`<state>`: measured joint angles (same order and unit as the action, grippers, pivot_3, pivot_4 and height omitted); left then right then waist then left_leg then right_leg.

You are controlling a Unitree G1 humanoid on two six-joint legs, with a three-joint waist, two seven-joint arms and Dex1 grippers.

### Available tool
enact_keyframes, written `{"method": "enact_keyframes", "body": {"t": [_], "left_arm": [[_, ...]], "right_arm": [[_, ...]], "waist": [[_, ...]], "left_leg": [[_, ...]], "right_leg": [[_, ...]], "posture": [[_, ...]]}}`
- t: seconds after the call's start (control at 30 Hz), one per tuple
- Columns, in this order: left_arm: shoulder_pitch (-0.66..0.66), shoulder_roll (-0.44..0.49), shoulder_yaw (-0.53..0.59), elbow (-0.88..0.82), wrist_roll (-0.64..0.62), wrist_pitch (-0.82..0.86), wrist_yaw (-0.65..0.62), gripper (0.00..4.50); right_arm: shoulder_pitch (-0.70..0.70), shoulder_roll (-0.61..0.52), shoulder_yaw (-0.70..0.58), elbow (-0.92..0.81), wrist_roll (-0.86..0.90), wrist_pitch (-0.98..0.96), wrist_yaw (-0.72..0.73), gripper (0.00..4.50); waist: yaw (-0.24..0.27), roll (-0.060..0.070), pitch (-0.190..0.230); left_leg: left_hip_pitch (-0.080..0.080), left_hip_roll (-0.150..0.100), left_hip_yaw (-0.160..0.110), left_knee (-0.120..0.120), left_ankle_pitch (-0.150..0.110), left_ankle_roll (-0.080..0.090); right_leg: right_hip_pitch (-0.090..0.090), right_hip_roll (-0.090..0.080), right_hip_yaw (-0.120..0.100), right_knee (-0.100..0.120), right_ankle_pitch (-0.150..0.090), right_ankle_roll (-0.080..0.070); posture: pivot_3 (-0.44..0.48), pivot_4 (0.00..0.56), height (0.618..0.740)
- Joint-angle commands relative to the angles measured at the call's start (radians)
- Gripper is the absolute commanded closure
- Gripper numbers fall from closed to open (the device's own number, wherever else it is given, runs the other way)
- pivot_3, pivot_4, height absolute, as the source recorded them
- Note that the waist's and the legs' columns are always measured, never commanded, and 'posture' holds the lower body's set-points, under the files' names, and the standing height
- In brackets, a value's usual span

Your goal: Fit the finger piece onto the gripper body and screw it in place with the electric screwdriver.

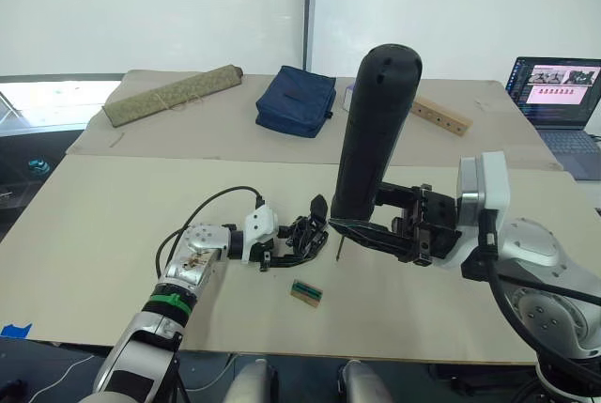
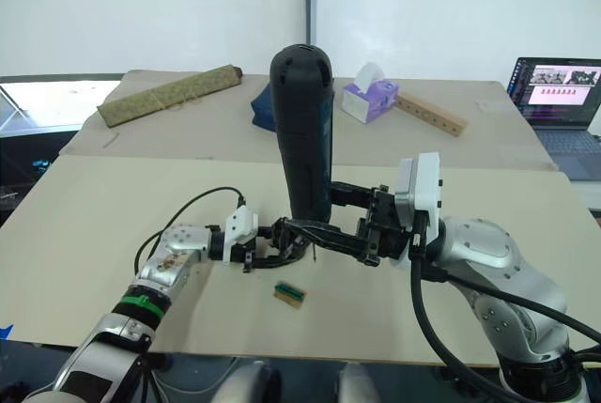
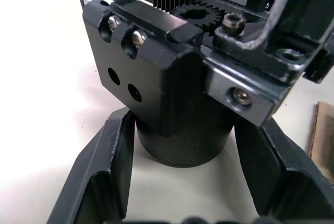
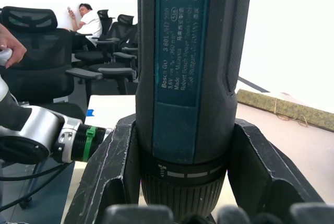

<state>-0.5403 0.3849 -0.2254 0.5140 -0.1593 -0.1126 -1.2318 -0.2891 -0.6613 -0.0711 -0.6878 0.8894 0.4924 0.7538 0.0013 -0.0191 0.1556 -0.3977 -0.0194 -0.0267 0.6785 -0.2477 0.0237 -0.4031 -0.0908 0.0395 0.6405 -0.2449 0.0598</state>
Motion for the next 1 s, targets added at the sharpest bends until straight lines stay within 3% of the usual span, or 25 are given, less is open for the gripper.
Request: {"method": "enact_keyframes", "body": {"t": [0.03, 0.17, 0.2, 0.67, 0.93, 1.0], "left_arm": [[0.023, 0.005, -0.015, 0.027, 0.032, 0.027, 0.015, 2.22], [0.045, -0.011, -0.002, -0.007, 0.016, 0.046, 0.033, 0.25], [0.051, -0.013, 0.0, -0.017, 0.012, 0.055, 0.037, 0.05], [0.172, -0.037, 0.013, -0.212, -0.003, 0.14, 0.151, 0.05], [0.181, -0.032, 0.014, -0.217, 0.005, 0.158, 0.172, 0.05], [0.182, -0.029, 0.012, -0.208, 0.01, 0.152, 0.172, 0.58]], "right_arm": [[-0.013, 0.003, -0.037, -0.035, 0.028, -0.013, -0.009, 2.6], [-0.012, 0.003, -0.037, -0.037, 0.029, -0.012, -0.012, 2.6], [-0.013, 0.002, -0.038, -0.036, 0.029, -0.013, -0.012, 2.6], [-0.026, 0.005, -0.032, -0.023, 0.031, -0.014, -0.005, 2.6], [-0.043, 0.004, -0.034, -0.013, 0.034, -0.011, 0.001, 2.6], [-0.063, -0.004, -0.041, -0.006, 0.044, -0.004, 0.002, 2.6]], "waist": [[-0.002, 0.0, 0.0], [-0.003, 0.0, 0.0], [-0.003, 0.0, 0.0], [-0.006, 0.0, 0.0], [-0.005, 0.0, 0.0], [-0.005, 0.0, 0.0]], "left_leg": [[0.0, 0.0, 0.0, 0.0, 0.0, 0.0], [0.0, 0.0, 0.0, 0.0, 0.0, 0.0], [0.0, 0.0, 0.0, 0.0, 0.0, 0.0], [0.0, 0.0, 0.0, 0.0, 0.0, 0.0], [0.0, 0.0, 0.0, 0.0, 0.0, 0.0], [0.0, 0.0, 0.0, 0.0, 0.0, 0.0]], "right_leg": [[0.0, 0.0, 0.0, 0.0, 0.0, 0.0], [0.0, 0.0, 0.0, 0.0, 0.0, 0.0], [0.0, 0.0, 0.0, 0.0, 0.0, 0.0], [0.0, -0.001, 0.0, 0.0, 0.0, 0.0], [0.0, -0.001, 0.0, 0.0, 0.0, 0.0], [0.0, -0.001, 0.0, 0.0, 0.0, 0.0]], "posture": [[0.0, 0.15, 0.74], [0.0, 0.15, 0.74], [0.0, 0.15, 0.74], [0.0, 0.15, 0.74], [0.0, 0.15, 0.74], [0.0, 0.15, 0.74]]}}
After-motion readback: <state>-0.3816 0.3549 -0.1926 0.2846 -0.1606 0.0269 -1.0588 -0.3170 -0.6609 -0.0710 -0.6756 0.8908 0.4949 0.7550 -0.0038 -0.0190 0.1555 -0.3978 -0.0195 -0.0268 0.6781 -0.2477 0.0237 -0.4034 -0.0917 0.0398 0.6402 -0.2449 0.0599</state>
